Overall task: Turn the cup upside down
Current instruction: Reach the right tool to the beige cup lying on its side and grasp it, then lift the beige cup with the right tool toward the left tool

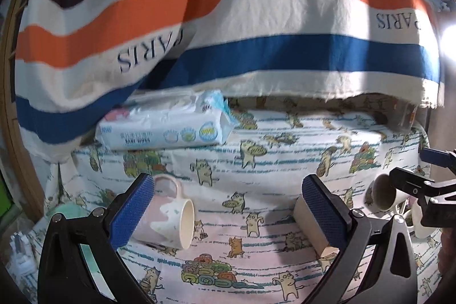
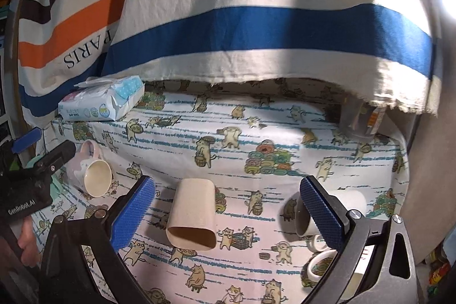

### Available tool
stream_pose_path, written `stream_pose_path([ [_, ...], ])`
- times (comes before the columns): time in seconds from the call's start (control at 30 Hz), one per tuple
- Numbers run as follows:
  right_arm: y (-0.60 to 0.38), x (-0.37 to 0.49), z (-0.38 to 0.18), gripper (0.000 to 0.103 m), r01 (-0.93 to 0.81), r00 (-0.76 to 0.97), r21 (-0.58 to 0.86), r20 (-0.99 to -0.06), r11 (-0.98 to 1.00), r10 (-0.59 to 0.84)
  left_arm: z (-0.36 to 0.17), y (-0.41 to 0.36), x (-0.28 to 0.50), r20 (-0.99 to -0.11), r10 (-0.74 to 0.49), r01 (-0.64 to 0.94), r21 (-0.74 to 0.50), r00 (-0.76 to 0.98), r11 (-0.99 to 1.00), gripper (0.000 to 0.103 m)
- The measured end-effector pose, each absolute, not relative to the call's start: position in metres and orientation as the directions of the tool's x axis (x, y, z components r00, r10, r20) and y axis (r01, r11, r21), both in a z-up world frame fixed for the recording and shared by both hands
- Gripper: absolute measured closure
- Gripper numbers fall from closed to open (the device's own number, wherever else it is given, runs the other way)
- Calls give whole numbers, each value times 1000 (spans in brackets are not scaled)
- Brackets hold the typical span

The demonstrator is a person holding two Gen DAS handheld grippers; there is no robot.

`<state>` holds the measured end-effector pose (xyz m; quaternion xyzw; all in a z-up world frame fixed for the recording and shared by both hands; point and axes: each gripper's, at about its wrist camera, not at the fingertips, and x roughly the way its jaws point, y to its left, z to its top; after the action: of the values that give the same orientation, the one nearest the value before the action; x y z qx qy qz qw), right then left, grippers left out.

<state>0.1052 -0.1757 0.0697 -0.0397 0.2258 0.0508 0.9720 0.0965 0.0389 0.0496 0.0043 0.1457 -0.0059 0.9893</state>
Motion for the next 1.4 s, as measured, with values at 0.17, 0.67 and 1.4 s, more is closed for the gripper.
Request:
stream_pose_path([
  [0.17, -160, 142, 54, 1, -129, 814, -60, -576, 990, 71, 28, 47, 124, -428, -66, 47, -55, 901, 997, 0],
  [0.67, -126, 272, -29, 16, -190, 258, 42, -962, 981, 91, -29, 59, 171, -730, -41, -3, -58, 682, 998, 0],
  [1.4, -129, 206, -25, 34, -224, 294, 13, -952, 974, 81, -12, 60, 150, -698, -52, 24, -50, 715, 998, 0],
])
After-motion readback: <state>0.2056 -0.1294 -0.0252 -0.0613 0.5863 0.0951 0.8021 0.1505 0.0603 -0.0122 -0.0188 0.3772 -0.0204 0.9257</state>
